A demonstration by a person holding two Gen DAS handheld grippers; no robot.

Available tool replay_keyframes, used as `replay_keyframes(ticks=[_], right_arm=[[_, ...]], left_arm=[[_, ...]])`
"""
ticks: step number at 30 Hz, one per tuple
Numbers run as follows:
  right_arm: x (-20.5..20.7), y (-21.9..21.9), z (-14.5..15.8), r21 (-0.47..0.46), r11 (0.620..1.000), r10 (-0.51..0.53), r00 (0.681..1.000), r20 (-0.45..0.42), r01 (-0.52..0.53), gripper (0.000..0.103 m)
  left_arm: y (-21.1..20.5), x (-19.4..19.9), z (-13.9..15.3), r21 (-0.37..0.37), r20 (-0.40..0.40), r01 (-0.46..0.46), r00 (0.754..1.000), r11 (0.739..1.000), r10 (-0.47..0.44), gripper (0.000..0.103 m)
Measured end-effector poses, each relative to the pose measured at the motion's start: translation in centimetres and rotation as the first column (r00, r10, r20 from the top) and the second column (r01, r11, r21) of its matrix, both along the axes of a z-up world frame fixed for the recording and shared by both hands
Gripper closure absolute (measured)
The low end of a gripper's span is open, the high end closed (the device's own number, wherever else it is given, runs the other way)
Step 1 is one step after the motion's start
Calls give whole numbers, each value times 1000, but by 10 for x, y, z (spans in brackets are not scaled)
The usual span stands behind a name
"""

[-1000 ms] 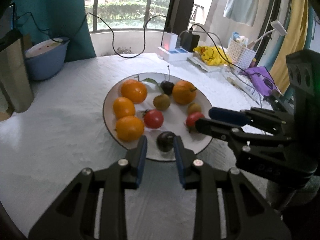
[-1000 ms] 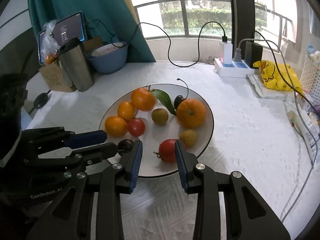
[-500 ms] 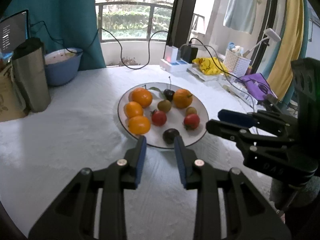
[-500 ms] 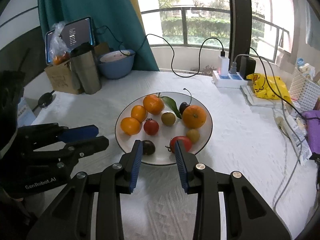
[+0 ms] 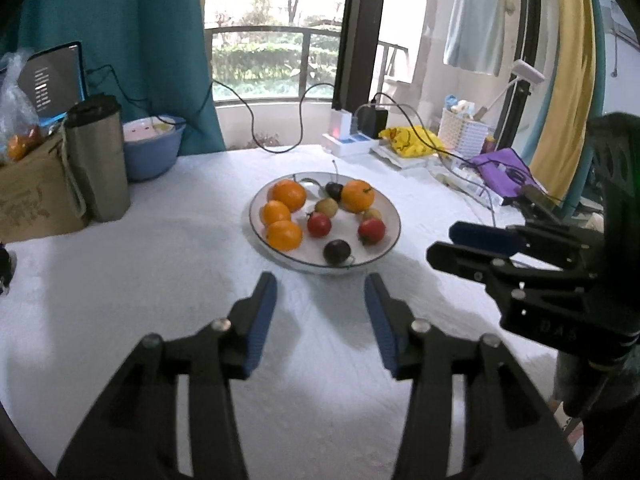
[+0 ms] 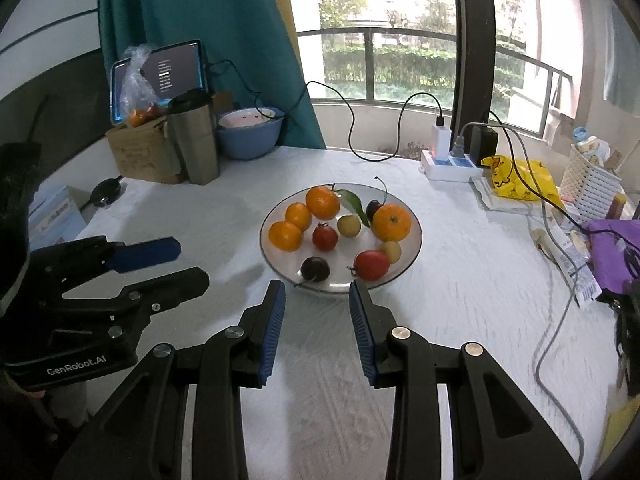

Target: Organize fruits

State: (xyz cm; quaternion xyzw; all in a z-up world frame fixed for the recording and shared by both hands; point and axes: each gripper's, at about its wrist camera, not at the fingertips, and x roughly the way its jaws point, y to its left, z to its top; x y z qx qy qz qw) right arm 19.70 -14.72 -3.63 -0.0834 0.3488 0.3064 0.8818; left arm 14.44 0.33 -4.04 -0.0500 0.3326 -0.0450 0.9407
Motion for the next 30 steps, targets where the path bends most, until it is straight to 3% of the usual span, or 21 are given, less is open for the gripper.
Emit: replay_keyframes(ticks=[10, 14, 18, 22, 25, 27, 30], right_arm=[[-36, -11, 8, 5, 1000, -10, 1000, 23, 10, 68], [-53, -18, 17, 15, 1000, -19, 999, 44, 18, 68], [-69, -23, 27, 21, 999, -27, 997, 71, 26, 67], [-82, -30, 42, 38, 998, -50, 992, 115, 45, 52], [-89, -36, 58, 59, 996, -69, 986, 149, 60, 49], [-92, -40, 67, 77, 995, -81, 982, 171, 68, 36], [-98, -44, 80, 96, 992, -100, 974, 204, 82, 24]], left_arm=[[-7, -37, 11, 9, 33, -11, 999, 1000, 10, 53], [-7, -57, 23, 0, 81, -15, 997, 1000, 15, 20], [-5, -77, 38, -1, 144, -28, 989, 1000, 27, 17], [-6, -91, 53, 6, 204, -57, 977, 998, 54, 16], [-7, -101, 64, 23, 252, -80, 965, 997, 71, 15], [-7, -106, 72, 17, 286, -80, 956, 997, 72, 14], [-8, -110, 81, 28, 320, -102, 943, 994, 88, 13]])
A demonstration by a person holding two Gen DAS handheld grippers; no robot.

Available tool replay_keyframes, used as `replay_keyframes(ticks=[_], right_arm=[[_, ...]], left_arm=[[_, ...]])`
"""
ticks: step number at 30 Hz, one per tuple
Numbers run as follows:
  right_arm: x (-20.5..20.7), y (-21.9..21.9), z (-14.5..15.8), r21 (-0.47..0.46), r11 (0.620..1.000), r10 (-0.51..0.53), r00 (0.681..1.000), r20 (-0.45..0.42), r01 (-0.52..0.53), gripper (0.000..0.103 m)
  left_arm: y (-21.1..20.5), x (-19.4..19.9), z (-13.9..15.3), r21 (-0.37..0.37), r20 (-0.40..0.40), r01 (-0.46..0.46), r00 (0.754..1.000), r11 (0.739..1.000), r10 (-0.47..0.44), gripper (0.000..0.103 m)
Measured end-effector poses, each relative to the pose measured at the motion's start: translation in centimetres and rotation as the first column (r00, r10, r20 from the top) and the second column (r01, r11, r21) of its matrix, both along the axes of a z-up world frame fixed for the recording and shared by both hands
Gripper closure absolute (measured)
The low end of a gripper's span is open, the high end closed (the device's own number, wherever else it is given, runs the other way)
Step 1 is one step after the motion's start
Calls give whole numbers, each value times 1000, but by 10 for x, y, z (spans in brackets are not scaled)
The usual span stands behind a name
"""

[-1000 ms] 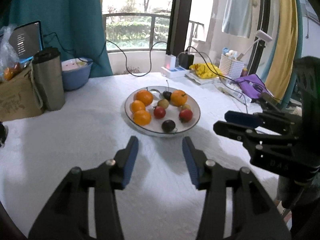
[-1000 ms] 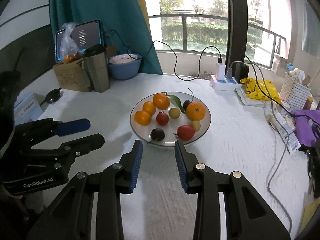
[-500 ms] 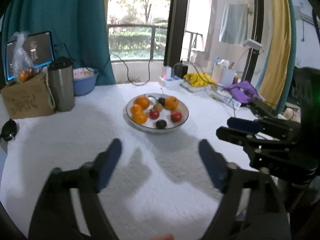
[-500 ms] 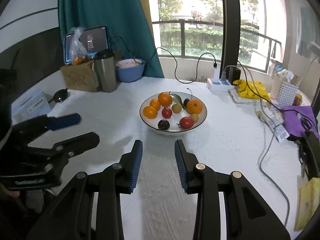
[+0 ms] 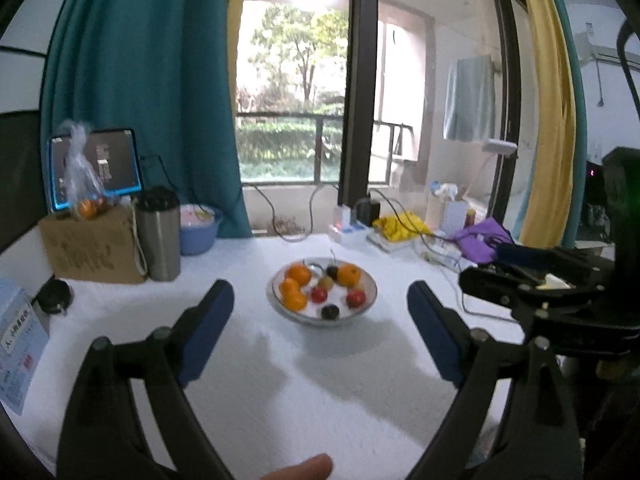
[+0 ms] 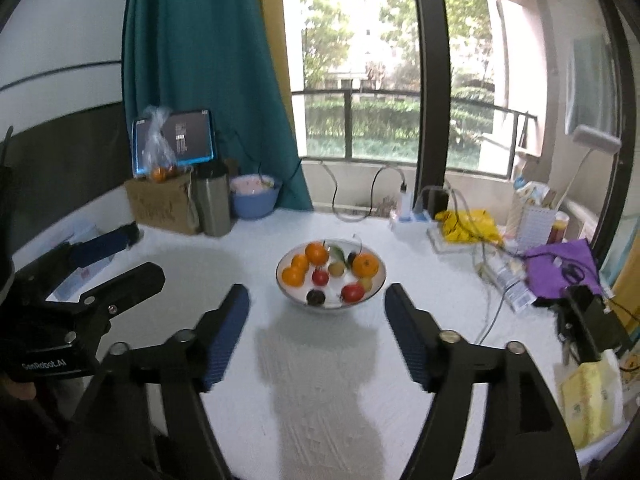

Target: Organize fruits

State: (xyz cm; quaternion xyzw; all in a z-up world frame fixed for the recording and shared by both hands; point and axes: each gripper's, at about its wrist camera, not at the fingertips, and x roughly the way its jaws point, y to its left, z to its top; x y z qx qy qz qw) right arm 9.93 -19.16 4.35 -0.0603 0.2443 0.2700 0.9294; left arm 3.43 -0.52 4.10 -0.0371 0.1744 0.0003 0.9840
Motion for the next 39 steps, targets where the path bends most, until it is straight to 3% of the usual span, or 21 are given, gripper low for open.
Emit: replay_keyframes(ticks=[5, 16, 22, 39], right_arm=[[-6, -4, 14, 6, 999, -47, 998, 52, 46, 15], [8, -19, 15, 19, 991, -131, 989, 66, 130, 14], [12, -16, 11, 7, 991, -132, 990, 57, 132, 14], [14, -13, 8, 0, 992, -129, 990, 49, 129, 14]], left_arm=[[-2, 1, 5, 48, 21, -50, 999, 998, 49, 13], [27, 10, 3, -16, 59, -134, 989, 991, 135, 13], [34, 9, 0, -53, 65, -107, 992, 993, 111, 13], [28, 8, -1, -56, 60, -96, 993, 994, 99, 13]])
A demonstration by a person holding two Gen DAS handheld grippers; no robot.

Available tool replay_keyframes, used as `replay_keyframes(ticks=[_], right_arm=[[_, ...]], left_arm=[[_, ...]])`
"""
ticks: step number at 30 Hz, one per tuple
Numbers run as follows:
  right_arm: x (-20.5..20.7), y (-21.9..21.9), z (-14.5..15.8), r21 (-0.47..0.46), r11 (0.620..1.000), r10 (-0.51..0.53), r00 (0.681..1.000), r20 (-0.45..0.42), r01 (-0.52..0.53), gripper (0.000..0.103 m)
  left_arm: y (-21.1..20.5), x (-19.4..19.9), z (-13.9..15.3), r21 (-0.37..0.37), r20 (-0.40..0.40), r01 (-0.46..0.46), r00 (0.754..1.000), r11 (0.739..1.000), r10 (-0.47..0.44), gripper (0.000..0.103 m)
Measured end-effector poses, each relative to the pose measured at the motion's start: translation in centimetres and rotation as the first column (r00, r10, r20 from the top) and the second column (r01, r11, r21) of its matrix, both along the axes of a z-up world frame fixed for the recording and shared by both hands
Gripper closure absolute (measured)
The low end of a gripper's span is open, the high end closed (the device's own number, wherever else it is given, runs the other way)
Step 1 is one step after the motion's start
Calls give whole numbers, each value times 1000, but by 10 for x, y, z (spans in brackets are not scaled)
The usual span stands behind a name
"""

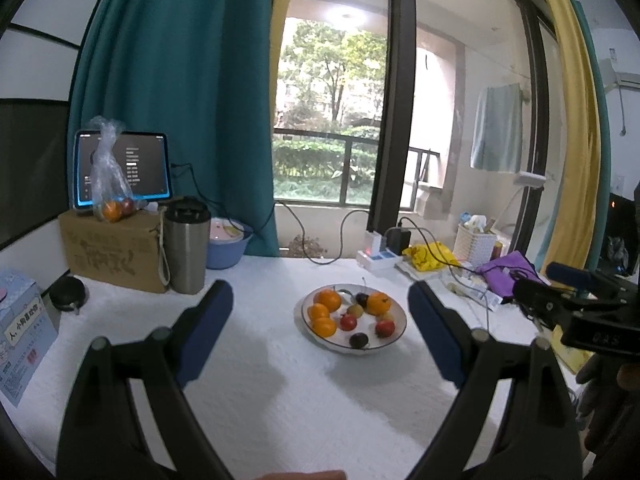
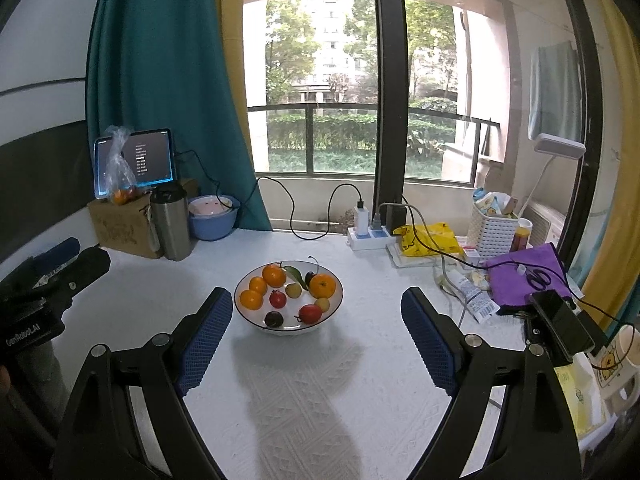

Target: Organize fruits

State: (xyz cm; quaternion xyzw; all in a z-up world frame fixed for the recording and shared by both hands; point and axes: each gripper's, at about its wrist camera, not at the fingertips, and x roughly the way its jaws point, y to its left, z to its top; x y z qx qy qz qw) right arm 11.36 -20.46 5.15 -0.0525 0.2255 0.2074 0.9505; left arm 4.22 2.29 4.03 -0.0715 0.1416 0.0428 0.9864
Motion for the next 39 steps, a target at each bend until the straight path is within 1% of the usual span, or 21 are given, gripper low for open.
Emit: replay_keyframes(ticks=[11, 39], right_arm=[[2, 0, -3, -4, 1000, 5, 1000, -7, -5, 14], [1, 1, -6, -9, 1000, 13, 1000, -12, -13, 14]], left_arm=[[-1, 1, 0, -17, -11, 19, 1000, 1000, -19, 13], [-8, 0, -3, -20, -20, 37, 999, 999, -37, 13]])
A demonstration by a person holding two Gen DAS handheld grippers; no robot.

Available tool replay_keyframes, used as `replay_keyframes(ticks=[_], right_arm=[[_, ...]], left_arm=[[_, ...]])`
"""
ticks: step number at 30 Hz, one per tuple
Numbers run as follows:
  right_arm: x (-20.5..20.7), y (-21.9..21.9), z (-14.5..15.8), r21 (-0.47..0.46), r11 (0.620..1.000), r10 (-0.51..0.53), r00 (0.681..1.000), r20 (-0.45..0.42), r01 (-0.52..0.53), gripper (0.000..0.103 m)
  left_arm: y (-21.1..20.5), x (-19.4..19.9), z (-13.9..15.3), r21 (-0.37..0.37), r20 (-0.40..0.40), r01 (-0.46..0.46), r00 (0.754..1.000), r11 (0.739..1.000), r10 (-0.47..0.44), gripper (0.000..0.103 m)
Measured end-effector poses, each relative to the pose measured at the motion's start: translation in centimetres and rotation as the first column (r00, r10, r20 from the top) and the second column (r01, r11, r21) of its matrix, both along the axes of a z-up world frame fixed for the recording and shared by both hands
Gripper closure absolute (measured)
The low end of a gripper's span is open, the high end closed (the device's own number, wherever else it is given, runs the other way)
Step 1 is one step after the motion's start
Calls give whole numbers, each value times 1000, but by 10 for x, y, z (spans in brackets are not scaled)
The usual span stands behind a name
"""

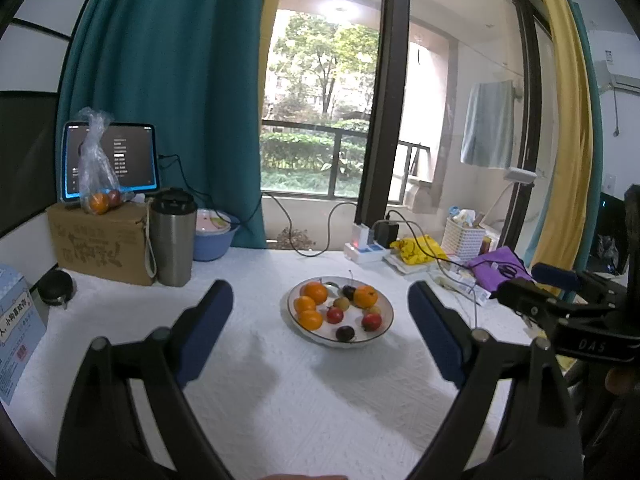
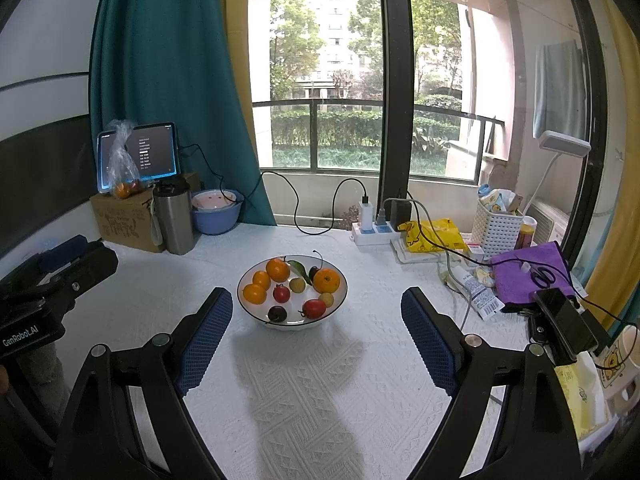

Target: Organize fruits

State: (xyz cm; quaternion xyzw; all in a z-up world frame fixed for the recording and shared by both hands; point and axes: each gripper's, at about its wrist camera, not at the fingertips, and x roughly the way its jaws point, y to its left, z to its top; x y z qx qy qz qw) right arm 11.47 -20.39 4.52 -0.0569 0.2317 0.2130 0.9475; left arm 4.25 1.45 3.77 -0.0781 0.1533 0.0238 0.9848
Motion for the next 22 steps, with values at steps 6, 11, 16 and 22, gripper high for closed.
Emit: replay_keyframes(ticks=[6, 11, 16, 22], right_arm=[[0, 0, 0, 0, 1000, -1, 1000, -1, 1, 14], [1, 1, -1, 0, 1000, -1, 1000, -4, 1, 14], [2, 1, -2, -1, 1000, 2, 1000, -7, -2, 14], [13, 5, -8, -4, 1000, 9, 1000, -29, -9, 14]], left_arm=[[-3, 2, 0, -5, -6, 6, 1000, 1000, -6, 13], [-3, 4, 0, -8, -8, 11, 1000, 1000, -11, 13], [-3, 6, 0, -5, -9, 11, 1000, 1000, -11, 13], [-2, 12, 0, -7, -16, 11, 1000, 1000, -11, 13]])
